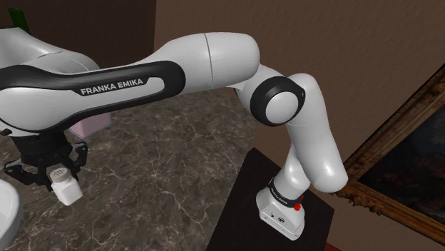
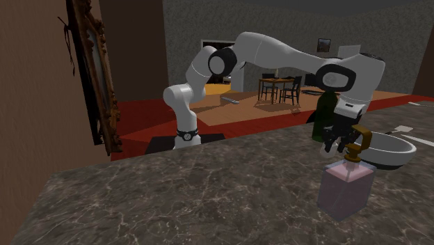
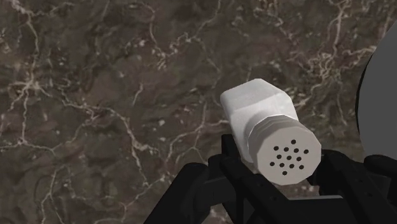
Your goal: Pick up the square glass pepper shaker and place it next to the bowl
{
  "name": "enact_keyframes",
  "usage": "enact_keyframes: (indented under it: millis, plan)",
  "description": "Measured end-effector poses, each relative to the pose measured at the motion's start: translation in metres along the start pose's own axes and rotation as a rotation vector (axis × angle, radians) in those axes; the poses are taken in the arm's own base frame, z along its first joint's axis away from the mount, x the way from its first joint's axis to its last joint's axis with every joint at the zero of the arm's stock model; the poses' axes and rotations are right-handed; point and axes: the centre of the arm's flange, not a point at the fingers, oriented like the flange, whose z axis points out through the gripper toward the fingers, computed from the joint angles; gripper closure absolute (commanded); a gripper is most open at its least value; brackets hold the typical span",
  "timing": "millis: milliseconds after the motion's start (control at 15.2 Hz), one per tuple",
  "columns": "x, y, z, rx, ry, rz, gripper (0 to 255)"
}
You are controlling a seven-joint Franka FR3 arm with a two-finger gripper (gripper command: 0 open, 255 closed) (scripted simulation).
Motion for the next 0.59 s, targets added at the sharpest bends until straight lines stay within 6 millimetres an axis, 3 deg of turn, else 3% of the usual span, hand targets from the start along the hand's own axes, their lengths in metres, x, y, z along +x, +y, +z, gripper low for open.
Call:
enact_keyframes:
  millis: [198, 264, 594]
  plan:
    - [-0.0001, 0.0000, 0.0002, 0.000, 0.000, 0.000, 255]
    - [-0.0001, 0.0000, 0.0002, 0.000, 0.000, 0.000, 0]
    - [-0.0001, 0.0000, 0.0002, 0.000, 0.000, 0.000, 0]
